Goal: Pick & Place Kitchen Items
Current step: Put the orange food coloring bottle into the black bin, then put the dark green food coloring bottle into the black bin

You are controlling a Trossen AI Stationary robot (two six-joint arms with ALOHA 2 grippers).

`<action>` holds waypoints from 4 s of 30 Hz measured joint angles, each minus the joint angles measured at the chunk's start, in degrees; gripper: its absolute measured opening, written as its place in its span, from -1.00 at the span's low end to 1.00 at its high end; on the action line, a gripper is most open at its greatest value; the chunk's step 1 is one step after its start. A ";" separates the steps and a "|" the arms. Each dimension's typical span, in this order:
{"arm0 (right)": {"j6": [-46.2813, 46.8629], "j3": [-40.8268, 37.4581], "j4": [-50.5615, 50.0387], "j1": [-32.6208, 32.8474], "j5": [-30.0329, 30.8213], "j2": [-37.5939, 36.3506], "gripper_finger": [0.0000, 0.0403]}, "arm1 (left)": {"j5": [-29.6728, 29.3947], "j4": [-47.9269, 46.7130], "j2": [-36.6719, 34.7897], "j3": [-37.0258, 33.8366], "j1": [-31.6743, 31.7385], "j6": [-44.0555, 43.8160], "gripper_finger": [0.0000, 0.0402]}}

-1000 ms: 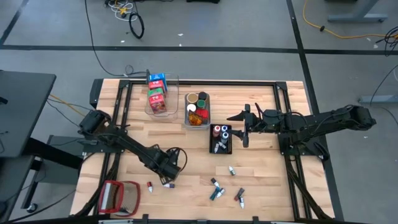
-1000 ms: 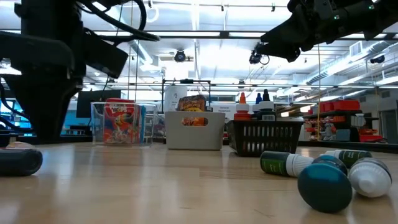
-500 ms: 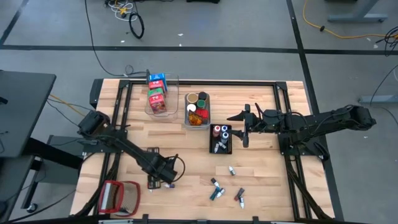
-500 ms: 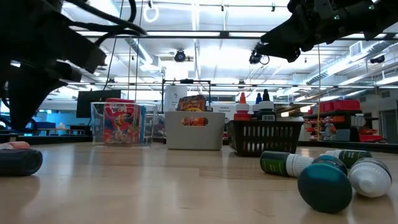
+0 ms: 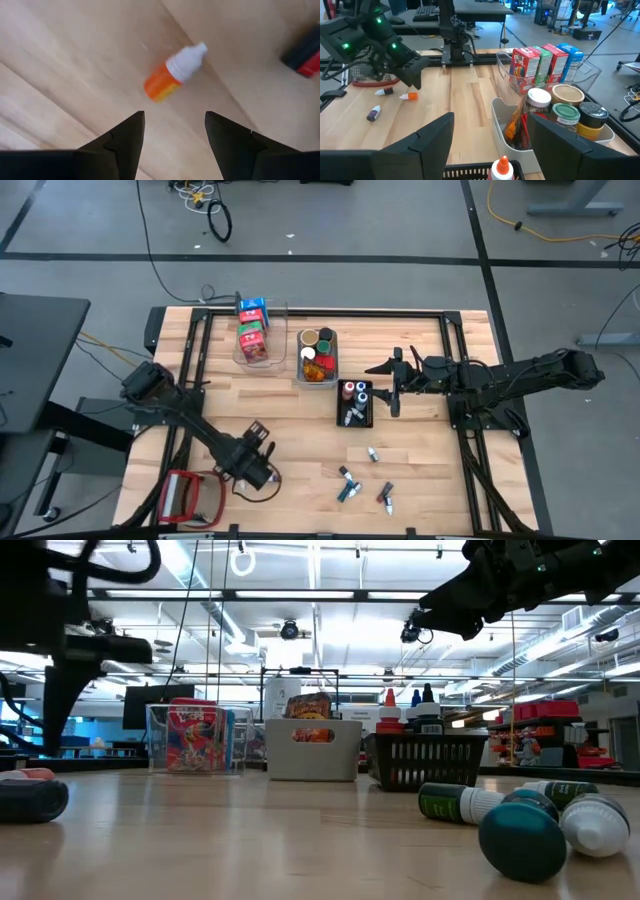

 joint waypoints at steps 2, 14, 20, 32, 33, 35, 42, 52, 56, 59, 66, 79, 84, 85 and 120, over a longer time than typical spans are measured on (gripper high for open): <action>-0.18 0.00 0.00 0.00 0.00 0.00 0.30 | -2.40 2.50 -0.01 -1.03 -0.31 2.75 0.09; -0.99 0.00 0.02 0.02 0.00 0.00 0.30 | -2.50 12.00 -0.03 -3.45 -0.22 11.17 0.09; -1.05 0.00 0.02 0.02 0.00 0.00 0.30 | -0.80 13.86 -0.03 -3.45 0.56 9.91 0.09; -1.08 0.00 0.02 0.02 0.00 0.00 0.30 | 0.51 17.62 -0.40 -7.05 0.79 6.31 -0.30; -1.08 0.00 0.02 0.02 0.00 0.00 0.30 | 0.67 17.63 -0.39 -7.08 0.79 5.27 -0.34; -1.08 0.00 0.02 0.02 0.00 0.00 0.30 | 0.94 17.61 -0.34 -7.09 0.79 3.45 -0.40; -1.09 0.00 0.02 0.00 0.00 0.00 0.30 | 0.79 17.68 -0.26 -7.14 0.81 -3.85 -0.58; -1.10 0.00 0.21 0.02 0.00 0.00 0.30 | -16.00 22.68 0.25 -2.00 2.17 -13.80 -0.57; -1.10 0.01 0.73 0.02 0.01 0.00 0.30 | -25.57 31.96 0.47 -1.01 5.44 -14.18 -0.60; -1.10 0.02 0.83 0.02 0.00 0.00 0.30 | -25.42 42.72 0.19 -0.50 9.83 -13.02 -0.58; -1.10 0.02 0.92 0.02 0.00 0.00 0.30 | -14.14 64.71 0.23 -0.63 19.68 -5.00 -0.57; -1.25 0.02 0.89 0.02 0.01 0.00 0.30 | 0.35 78.66 5.87 -0.65 30.85 1.46 -0.55; -1.39 0.02 0.90 0.02 0.00 0.00 0.30 | 0.56 78.89 10.02 -0.73 31.10 0.27 -0.54; -1.49 0.02 0.91 -0.01 0.01 0.00 0.30 | 0.61 79.27 10.60 -0.72 31.04 -0.08 -0.51; 11.50 1.12 9.42 8.11 -1.23 9.88 0.30 | -9.40 40.13 -29.02 -1.82 30.29 4.95 -0.20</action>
